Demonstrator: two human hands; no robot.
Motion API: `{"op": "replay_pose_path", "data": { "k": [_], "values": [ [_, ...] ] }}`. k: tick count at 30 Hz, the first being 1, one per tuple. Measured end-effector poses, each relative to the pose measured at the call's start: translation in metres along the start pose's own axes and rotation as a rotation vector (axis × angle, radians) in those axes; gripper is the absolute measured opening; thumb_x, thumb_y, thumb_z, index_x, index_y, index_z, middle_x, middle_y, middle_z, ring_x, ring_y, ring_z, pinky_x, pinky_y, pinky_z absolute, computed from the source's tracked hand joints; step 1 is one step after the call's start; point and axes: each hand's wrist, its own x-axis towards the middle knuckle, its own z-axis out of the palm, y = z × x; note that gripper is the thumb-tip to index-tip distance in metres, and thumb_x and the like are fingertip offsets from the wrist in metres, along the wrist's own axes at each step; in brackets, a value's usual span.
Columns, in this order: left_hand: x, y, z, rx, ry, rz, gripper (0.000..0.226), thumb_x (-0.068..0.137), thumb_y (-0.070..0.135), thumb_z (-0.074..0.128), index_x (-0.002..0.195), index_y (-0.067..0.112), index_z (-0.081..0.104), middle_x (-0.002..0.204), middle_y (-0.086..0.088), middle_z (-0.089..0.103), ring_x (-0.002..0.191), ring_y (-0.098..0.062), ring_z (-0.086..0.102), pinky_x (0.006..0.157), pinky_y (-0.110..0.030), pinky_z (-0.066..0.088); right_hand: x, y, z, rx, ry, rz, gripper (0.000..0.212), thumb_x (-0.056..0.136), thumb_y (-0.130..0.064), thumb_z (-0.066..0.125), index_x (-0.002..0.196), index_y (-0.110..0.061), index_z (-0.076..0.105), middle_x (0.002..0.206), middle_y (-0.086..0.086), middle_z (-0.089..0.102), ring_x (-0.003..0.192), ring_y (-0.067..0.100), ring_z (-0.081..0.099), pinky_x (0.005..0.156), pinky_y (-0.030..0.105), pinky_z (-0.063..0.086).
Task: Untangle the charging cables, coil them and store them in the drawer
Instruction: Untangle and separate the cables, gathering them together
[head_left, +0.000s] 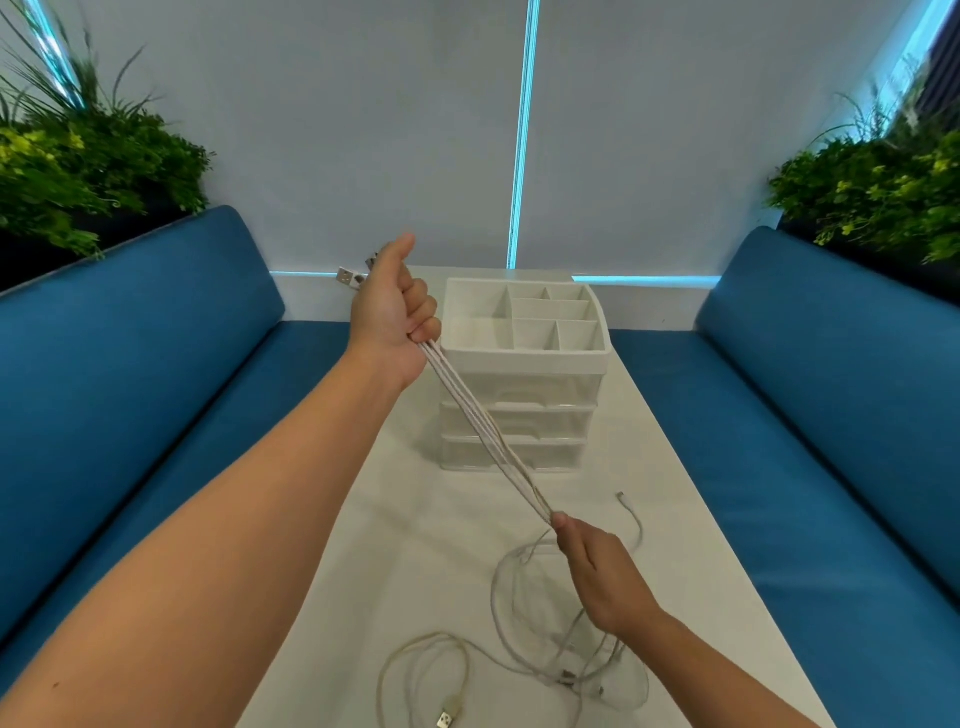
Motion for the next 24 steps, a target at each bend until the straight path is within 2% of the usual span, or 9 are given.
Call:
{"op": "replay_pose_path", "data": {
  "k": [4,6,9,11,13,15,17,19,24],
  "values": [
    [0.003,0.003,-0.004,0.099,-0.003,-0.011,0.057,0.094,0.051,0.059,0.057,0.025,0.024,0.051,0.005,0.018,0.043,-0.009,0.017,0.041,-0.021,0.017,-0.008,0.016,-0.001,0.025,-0.046,-0.114,0.056,0.095,-0.063,0.03,0.067,-0.016,0.035,0.059,-0.011,0.037,0.057,0.004,0.035,0.058,0.025,0.032],
    [0.003,0.003,-0.003,0.159,-0.061,-0.037,0.057,0.095,0.054,0.055,0.058,0.025,0.023,0.053,0.005,0.02,0.045,-0.009,0.019,0.041,-0.021,0.021,-0.002,0.014,-0.005,0.054,-0.036,-0.056,0.05,0.094,-0.059,0.033,0.065,-0.019,0.032,0.055,-0.014,0.034,0.054,0.003,0.032,0.058,0.026,0.03],
    [-0.001,0.001,0.0,0.33,-0.193,-0.064,0.057,0.095,0.059,0.049,0.058,0.025,0.021,0.053,0.005,0.021,0.047,-0.01,0.02,0.042,-0.021,0.023,0.016,0.009,-0.015,0.01,-0.045,0.086,0.053,0.09,-0.065,0.032,0.063,-0.02,0.026,0.052,-0.011,0.028,0.051,0.008,0.028,0.057,0.029,0.026],
    [-0.003,-0.001,0.004,0.42,-0.19,-0.052,0.058,0.095,0.056,0.053,0.056,0.025,0.024,0.051,0.005,0.023,0.046,-0.01,0.021,0.042,-0.022,0.023,0.023,0.005,-0.021,-0.088,-0.012,0.172,0.056,0.093,-0.065,0.029,0.062,-0.018,0.026,0.052,-0.006,0.032,0.05,0.011,0.032,0.055,0.03,0.026],
    [-0.001,0.002,0.006,0.311,-0.077,-0.035,0.052,0.095,0.048,0.059,0.058,0.024,0.03,0.05,0.006,0.023,0.043,-0.009,0.019,0.04,-0.022,0.021,0.02,0.002,-0.023,-0.262,0.092,0.154,0.058,0.096,-0.062,0.022,0.06,-0.017,0.033,0.052,-0.006,0.041,0.05,0.012,0.04,0.051,0.029,0.029],
    [0.005,0.008,0.005,0.08,0.056,-0.043,0.047,0.096,0.039,0.062,0.061,0.023,0.034,0.049,0.006,0.023,0.04,-0.009,0.018,0.037,-0.021,0.017,0.011,0.005,-0.019,-0.377,0.178,0.011,0.057,0.095,-0.063,0.014,0.062,-0.022,0.036,0.051,-0.006,0.044,0.05,0.01,0.044,0.049,0.028,0.033],
    [0.008,0.007,0.002,-0.058,0.153,-0.038,0.044,0.096,0.035,0.062,0.064,0.022,0.036,0.049,0.006,0.024,0.039,-0.009,0.017,0.036,-0.021,0.015,0.005,0.015,-0.012,-0.293,0.174,-0.094,0.056,0.094,-0.067,0.013,0.063,-0.024,0.034,0.051,-0.006,0.041,0.049,0.011,0.042,0.051,0.027,0.033],
    [0.007,0.001,0.0,-0.095,0.194,-0.026,0.042,0.096,0.033,0.062,0.065,0.021,0.037,0.05,0.007,0.024,0.04,-0.009,0.016,0.037,-0.021,0.015,0.004,0.027,-0.008,-0.103,0.154,-0.133,0.056,0.091,-0.069,0.019,0.063,-0.023,0.034,0.053,-0.008,0.039,0.051,0.009,0.04,0.052,0.027,0.032],
    [-0.001,-0.009,0.005,0.019,0.018,-0.111,0.051,0.097,0.036,0.059,0.059,0.025,0.027,0.049,0.007,0.019,0.04,-0.008,0.014,0.035,-0.02,0.012,-0.002,0.037,-0.005,0.119,-0.007,-0.128,0.059,0.089,-0.072,0.029,0.062,-0.021,0.038,0.057,-0.011,0.04,0.057,0.004,0.037,0.06,0.026,0.035]
  ]
}}
